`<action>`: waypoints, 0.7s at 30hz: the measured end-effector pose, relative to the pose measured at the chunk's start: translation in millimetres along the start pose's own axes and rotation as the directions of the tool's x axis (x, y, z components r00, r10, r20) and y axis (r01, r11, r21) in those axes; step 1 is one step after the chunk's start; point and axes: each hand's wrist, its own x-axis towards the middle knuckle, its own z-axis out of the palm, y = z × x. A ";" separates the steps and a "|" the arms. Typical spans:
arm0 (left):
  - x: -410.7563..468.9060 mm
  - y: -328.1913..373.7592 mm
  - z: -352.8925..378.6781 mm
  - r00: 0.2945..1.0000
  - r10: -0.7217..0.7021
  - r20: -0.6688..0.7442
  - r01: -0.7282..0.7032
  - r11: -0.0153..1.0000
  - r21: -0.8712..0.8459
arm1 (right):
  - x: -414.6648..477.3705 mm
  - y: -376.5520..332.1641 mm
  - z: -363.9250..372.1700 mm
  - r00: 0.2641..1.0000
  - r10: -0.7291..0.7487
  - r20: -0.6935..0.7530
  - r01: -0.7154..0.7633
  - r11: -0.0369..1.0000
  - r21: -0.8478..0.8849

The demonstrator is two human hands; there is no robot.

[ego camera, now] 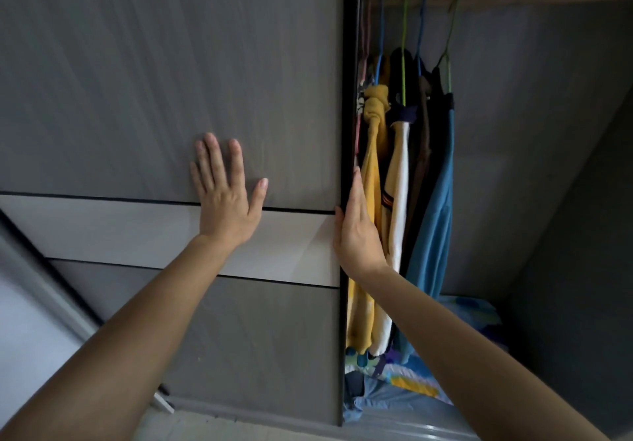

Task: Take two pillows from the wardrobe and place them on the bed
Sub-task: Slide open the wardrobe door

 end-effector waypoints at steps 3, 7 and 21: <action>-1.0 1.6 -3.3 1.000 0.000 0.016 0.000 1.000 -0.015 | 0.1 2.9 -1.0 1.000 -0.005 0.022 0.005 1.000 -0.010; -2.5 13.1 -8.5 0.999 -0.039 0.005 0.040 0.996 -0.081 | -2.3 12.3 -13.6 0.995 -0.093 0.037 0.097 0.984 -0.152; -23.8 279.4 40.9 0.839 0.511 -0.187 -0.540 0.741 -0.399 | -119.7 154.6 -196.2 0.968 0.203 -0.146 -0.249 0.716 -0.652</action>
